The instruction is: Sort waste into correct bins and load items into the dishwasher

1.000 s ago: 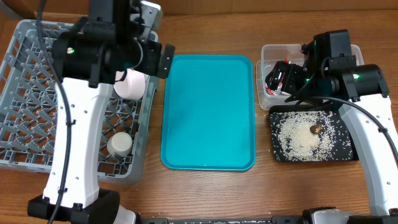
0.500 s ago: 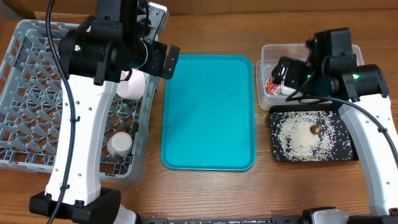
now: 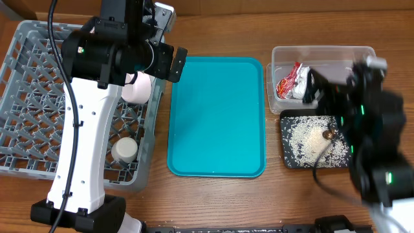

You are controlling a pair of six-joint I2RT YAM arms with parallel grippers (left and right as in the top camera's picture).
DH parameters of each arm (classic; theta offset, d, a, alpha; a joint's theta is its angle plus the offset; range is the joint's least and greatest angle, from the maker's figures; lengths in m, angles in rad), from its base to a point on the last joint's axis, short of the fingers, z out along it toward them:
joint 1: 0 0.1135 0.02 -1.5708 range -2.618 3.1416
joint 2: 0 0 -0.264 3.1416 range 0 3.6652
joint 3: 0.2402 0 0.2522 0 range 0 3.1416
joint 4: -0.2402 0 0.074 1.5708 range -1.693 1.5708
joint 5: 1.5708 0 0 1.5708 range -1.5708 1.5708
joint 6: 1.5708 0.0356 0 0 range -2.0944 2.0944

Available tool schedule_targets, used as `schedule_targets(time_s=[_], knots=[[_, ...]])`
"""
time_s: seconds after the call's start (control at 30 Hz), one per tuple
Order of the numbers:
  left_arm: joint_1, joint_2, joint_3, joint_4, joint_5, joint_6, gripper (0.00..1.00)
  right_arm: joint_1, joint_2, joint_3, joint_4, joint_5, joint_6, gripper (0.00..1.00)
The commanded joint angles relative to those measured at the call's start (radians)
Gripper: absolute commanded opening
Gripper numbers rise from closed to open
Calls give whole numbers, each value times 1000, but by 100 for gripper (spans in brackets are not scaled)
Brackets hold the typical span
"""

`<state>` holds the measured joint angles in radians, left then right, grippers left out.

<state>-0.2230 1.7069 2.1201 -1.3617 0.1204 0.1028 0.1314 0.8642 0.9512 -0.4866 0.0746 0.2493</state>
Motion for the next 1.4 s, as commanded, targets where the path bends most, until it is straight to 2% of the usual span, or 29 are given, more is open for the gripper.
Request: schedule_targets(time_s=[0.0,0.27,0.53,0.8,1.37], knots=[[0,2,2,4,10,-14,100,-10,-154,-155,43,6,-10,100],[0,2,2,4,10,-14,100,-77,-564,-594,251,-54,-10,100],[0,2,2,4,10,-14,100,-77,-760,-851,414,-53,13,100],[0,2,2,4,10,-14,100,-77,-821,-945,428,-53,13,100],[0,2,2,4,10,-13,100,-75,-861,-943,406,-54,12,100]])
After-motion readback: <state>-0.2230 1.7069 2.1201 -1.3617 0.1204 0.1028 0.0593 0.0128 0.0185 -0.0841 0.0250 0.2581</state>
